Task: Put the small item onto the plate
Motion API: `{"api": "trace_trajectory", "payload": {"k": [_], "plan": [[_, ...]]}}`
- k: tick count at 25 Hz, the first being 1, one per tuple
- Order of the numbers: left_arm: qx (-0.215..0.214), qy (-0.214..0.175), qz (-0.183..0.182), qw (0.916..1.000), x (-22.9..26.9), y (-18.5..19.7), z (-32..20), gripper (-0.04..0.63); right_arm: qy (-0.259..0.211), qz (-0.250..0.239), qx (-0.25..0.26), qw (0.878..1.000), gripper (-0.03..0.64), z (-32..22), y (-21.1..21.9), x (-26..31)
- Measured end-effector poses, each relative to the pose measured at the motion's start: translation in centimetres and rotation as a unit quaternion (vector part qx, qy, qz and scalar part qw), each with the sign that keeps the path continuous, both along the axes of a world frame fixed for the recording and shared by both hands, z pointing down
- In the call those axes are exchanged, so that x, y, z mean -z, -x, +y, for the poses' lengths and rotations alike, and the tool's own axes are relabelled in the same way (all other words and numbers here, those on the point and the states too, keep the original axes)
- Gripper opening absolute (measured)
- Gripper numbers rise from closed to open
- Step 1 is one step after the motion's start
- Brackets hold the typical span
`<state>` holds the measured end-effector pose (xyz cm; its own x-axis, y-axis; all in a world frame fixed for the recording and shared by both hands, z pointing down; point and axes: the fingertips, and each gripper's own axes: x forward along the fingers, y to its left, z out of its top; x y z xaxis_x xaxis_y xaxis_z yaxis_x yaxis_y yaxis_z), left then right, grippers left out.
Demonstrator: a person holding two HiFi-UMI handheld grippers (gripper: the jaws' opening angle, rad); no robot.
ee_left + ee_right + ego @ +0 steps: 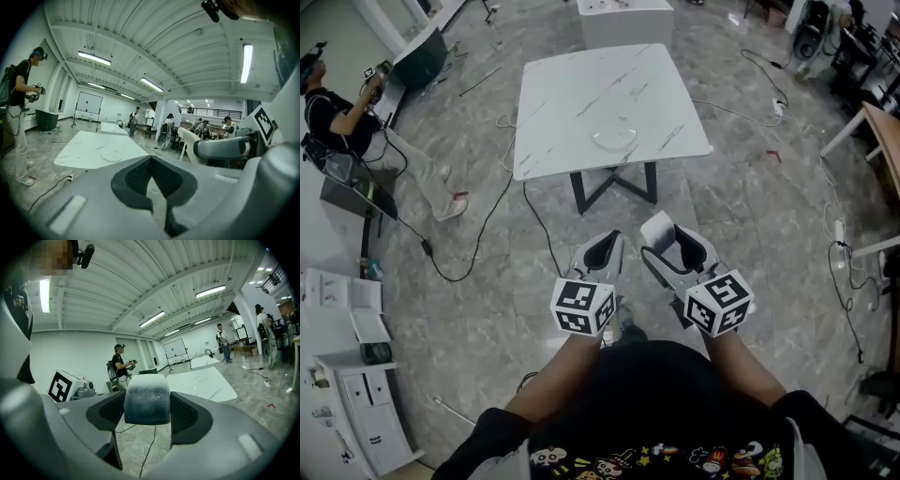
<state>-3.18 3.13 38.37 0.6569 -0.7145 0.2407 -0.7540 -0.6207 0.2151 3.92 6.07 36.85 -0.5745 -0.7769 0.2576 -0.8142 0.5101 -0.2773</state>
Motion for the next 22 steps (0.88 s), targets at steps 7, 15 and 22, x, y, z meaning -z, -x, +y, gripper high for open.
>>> {"api": "trace_trajectory", "payload": {"k": [7, 15, 22], "plan": [[-0.021, 0.004, 0.0, 0.9998, -0.3, 1.1, -1.1, 0.0, 0.001, -0.001, -0.012, 1.0, 0.327, -1.0, 1.8, 0.0], [-0.02, -0.003, 0.006, 0.9998, -0.1, 2.2, -2.0, 0.0, -0.004, 0.008, -0.015, 1.0, 0.327, -1.7, 2.6, 0.1], [-0.014, -0.006, 0.001, 0.9999, 0.2, 2.5, -2.4, 0.0, -0.004, 0.008, -0.006, 1.0, 0.327, -2.4, 2.5, 0.1]]}}
